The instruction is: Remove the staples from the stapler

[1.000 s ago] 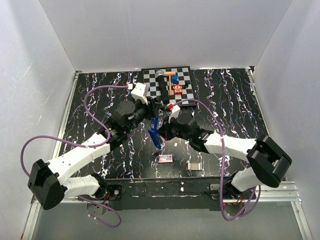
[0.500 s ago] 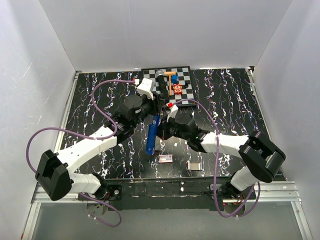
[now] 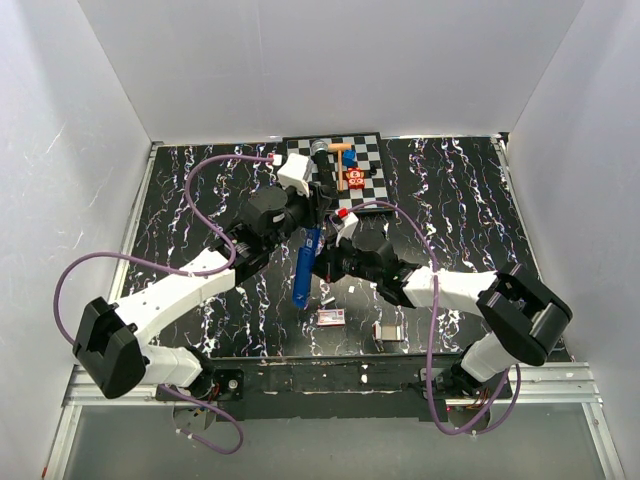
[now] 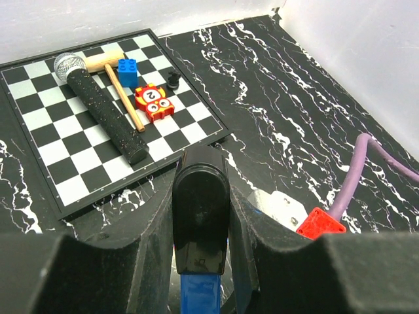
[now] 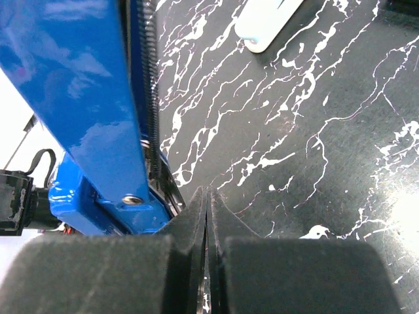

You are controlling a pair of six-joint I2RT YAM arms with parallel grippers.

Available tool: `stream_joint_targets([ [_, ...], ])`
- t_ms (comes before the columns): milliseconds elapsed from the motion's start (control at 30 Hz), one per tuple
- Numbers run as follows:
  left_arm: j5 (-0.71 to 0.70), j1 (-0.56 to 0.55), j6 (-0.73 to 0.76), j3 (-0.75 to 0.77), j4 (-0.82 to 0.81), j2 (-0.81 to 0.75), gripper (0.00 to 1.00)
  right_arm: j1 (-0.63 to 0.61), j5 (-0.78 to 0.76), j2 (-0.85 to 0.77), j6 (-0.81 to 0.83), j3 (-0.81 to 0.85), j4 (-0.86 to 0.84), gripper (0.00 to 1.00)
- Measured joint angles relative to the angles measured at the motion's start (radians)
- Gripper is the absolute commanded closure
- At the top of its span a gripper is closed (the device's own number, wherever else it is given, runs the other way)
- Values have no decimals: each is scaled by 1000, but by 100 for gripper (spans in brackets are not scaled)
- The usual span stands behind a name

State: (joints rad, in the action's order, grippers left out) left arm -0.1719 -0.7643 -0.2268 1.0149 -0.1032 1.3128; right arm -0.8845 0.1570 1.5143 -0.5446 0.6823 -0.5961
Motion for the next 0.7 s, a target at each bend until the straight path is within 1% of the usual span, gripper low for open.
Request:
stream_joint_targets([
  [133,5,0,3,16,44,-30,100,1,1,-21,2,-3,4,99],
  [367,30,0,4,17,116,-132,100,1,-6,-93,26,-5,31,99],
  [700,54,0,14,30,212,-233,100,1,-80,-246,109,-5,177,99],
])
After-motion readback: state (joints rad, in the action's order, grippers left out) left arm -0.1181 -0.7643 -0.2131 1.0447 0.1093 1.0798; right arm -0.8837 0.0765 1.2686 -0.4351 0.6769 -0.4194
